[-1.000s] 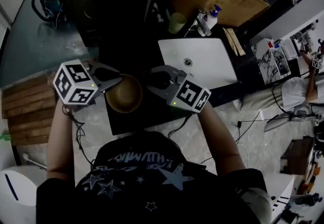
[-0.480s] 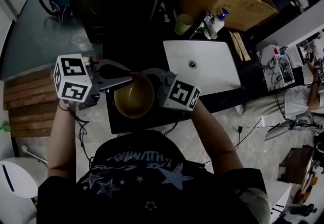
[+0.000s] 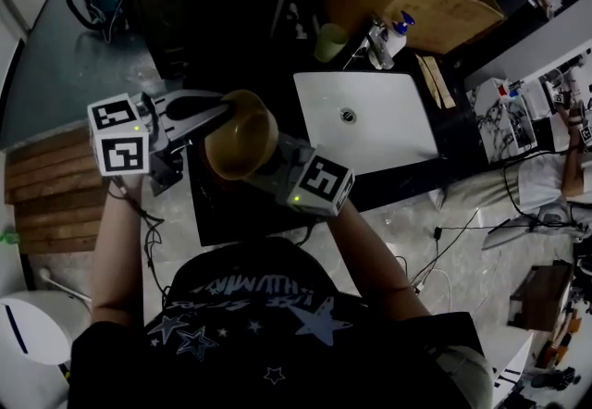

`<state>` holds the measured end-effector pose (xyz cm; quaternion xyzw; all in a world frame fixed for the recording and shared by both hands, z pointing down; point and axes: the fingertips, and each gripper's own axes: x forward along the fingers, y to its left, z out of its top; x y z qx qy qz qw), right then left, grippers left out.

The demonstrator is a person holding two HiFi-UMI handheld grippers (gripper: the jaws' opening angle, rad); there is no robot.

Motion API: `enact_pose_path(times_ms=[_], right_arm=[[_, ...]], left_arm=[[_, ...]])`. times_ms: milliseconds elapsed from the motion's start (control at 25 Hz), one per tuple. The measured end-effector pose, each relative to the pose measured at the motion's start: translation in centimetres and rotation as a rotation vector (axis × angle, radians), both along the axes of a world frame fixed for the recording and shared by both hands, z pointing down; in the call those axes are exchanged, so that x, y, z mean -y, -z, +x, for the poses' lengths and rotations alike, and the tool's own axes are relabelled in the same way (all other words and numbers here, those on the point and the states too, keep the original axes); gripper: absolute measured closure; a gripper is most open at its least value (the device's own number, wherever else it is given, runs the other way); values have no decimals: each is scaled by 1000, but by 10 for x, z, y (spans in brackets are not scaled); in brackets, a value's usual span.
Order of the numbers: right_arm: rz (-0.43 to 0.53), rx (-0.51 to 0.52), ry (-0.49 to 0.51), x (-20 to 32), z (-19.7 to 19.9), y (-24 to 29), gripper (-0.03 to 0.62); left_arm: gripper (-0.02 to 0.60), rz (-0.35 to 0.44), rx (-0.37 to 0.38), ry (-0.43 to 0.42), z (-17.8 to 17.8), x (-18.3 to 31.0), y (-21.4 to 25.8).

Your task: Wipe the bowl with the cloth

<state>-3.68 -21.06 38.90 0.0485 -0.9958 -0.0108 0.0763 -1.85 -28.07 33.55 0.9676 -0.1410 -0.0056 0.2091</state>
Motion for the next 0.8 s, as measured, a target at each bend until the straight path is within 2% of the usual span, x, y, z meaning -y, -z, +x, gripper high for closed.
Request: enact_pose_path(times_ms=[160, 280, 680, 800], right_arm=[[-50, 17, 8, -10, 1, -3, 536], [-76, 30, -32, -10, 11, -3, 536], [-83, 10, -148, 1, 46, -7, 536], [-86, 31, -191, 8, 55, -4, 536]], left_arm=[[561, 21, 31, 117, -14, 20, -4], [561, 23, 55, 170, -25, 30, -10], [561, -23, 126, 234, -45, 34, -48], [561, -29, 173, 241, -53, 31, -62]])
